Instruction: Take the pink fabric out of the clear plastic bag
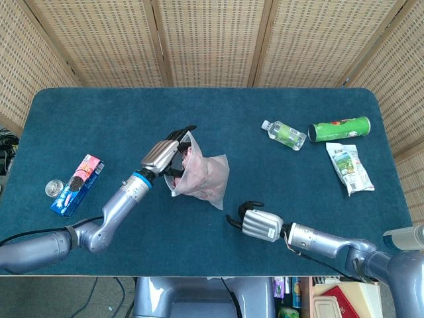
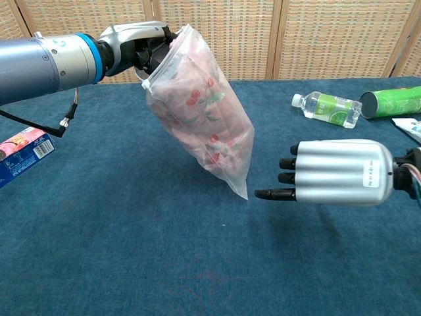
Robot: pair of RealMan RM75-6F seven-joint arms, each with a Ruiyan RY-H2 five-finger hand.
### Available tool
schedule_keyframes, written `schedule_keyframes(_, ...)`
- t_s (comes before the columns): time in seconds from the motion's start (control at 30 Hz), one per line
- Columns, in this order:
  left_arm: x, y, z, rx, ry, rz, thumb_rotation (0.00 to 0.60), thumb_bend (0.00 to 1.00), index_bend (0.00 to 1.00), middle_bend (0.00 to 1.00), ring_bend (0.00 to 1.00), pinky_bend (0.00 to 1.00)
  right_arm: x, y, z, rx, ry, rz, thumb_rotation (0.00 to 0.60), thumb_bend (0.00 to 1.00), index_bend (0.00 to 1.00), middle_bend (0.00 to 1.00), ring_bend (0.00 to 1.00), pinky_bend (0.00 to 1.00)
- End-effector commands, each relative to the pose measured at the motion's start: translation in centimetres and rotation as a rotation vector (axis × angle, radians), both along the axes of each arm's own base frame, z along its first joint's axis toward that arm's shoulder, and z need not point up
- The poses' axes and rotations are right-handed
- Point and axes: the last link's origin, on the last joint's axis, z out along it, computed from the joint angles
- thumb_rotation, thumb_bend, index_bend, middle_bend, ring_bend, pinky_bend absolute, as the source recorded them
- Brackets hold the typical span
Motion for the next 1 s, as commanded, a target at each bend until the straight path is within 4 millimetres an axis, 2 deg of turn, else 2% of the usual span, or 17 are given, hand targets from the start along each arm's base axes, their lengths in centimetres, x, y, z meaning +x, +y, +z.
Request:
schedule_keyframes(0.03, 0.0, 0.0, 0.0, -0.004, 0.001, 0.003, 0.600, 0.52, 0.70, 0.00, 0.00, 0.00, 0.9, -0.7, -1.5, -0.044, 0.023, 0.000, 0.600, 0.00, 0.16, 0.56, 0.52, 0.73)
schedule_keyframes(0.33, -0.1, 0.0, -0.2, -0.011, 0.005, 0.010, 0.600, 0.51, 0.70, 0.00, 0.00, 0.00, 1.6, -0.6, -3.8, -0.118, 0.029, -0.027, 0.600, 0.00, 0.16, 0.56, 0.52, 0.73)
schedule_keyframes(1.0, -0.6, 0.4, -0.8, -0.027, -0.017, 0.053, 0.600, 0.51, 0.70, 0.00, 0.00, 0.00, 4.2, 0.4, -5.9, -0.144, -0.006, -0.062, 0.600, 0.00, 0.16, 0.56, 0.52, 0.73)
